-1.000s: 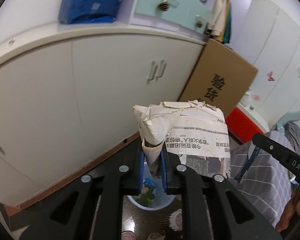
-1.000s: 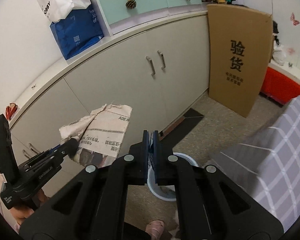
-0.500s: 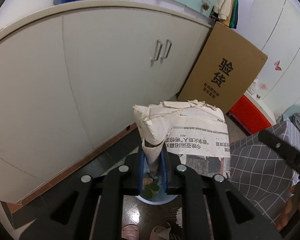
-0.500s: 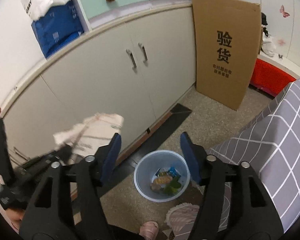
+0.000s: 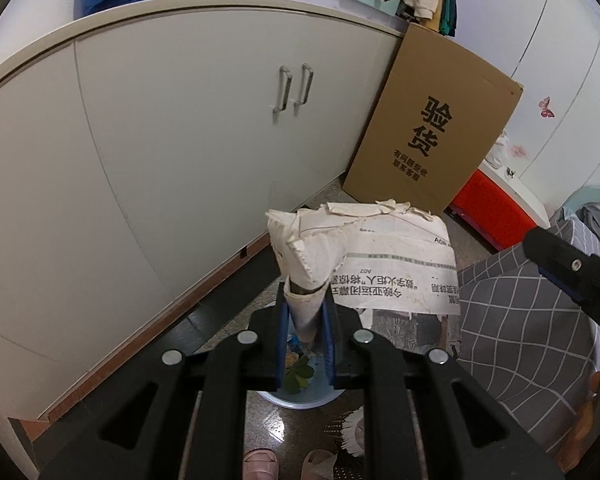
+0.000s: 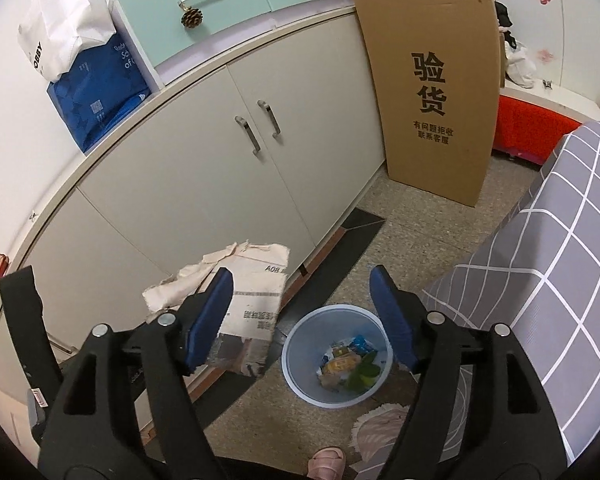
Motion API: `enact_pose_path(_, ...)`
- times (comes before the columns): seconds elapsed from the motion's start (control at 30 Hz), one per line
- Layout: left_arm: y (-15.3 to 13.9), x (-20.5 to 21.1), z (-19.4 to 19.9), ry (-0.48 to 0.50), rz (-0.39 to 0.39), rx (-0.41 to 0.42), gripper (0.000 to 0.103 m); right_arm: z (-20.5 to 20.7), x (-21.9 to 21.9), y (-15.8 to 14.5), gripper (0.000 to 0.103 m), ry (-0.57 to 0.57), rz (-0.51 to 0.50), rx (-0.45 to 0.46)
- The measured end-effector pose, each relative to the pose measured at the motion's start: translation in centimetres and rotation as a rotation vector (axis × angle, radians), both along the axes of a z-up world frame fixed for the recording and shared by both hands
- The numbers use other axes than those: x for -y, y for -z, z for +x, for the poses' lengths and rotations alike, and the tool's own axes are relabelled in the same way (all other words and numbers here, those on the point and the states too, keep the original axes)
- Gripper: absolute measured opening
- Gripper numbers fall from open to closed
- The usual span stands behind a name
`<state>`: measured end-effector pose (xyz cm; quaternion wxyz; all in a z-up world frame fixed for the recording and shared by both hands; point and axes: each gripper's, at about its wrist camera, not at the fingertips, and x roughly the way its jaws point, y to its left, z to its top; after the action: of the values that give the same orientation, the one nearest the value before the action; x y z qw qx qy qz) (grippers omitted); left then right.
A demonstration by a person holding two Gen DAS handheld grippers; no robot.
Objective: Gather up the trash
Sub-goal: 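Carry the newspaper over the blue bucket and open the left gripper, then return to the table and grasp the blue-and-white medicine box with the left gripper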
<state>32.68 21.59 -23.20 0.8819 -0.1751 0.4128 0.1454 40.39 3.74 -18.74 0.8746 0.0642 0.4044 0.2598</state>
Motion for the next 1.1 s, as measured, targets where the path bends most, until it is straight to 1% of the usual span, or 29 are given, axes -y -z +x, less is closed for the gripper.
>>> enact_pose_path(0.17, 0.0, 0.6, 0.7, 0.016, 0.004, -0.003, 0.014, 0.1, 0.4, 0.0, 0.073, 0.025, 0.013, 0.0)
enact_pose_path(0.4, 0.3, 1.3, 1.8, 0.028, 0.007, -0.011, 0.016, 0.1, 0.6, -0.1, 0.075, 0.034, 0.017, 0.008)
enact_pose_path(0.5, 0.8, 1.2, 2.6, 0.013, 0.001, -0.021, 0.024, 0.1, 0.6, -0.1, 0.075, 0.033, 0.012, 0.008)
enact_pose_path(0.57, 1.8, 1.2, 3.4, 0.012, 0.007, -0.063, 0.054, 0.1, 0.6, 0.0, 0.075, 0.033, 0.005, 0.008)
enact_pose_path(0.6, 2.1, 1.2, 3.6, 0.017, 0.004, -0.079, 0.057, 0.1, 0.6, 0.0, 0.075, 0.032, 0.001, 0.008)
enact_pose_path(0.7, 3.0, 1.3, 3.8, 0.029, -0.027, -0.1, 0.057, 0.2, 0.4, 0.1, 0.075, 0.029, -0.007, 0.008)
enact_pose_path(0.8, 3.0, 1.4, 3.3, 0.035, -0.046, -0.09, 0.058, 0.2, 0.4, 0.2, 0.075, 0.029, -0.013, 0.008)
enact_pose_path(0.93, 2.0, 1.5, 2.8, 0.039, -0.039, -0.069, 0.06, 0.1, 0.3, 0.2, 0.075, 0.028, -0.015, 0.011)
enact_pose_path(1.1, -0.1, 1.9, 1.6, 0.044, -0.028, -0.031, 0.06, -0.1, 0.2, -0.3, 0.075, 0.034, -0.023, 0.012)
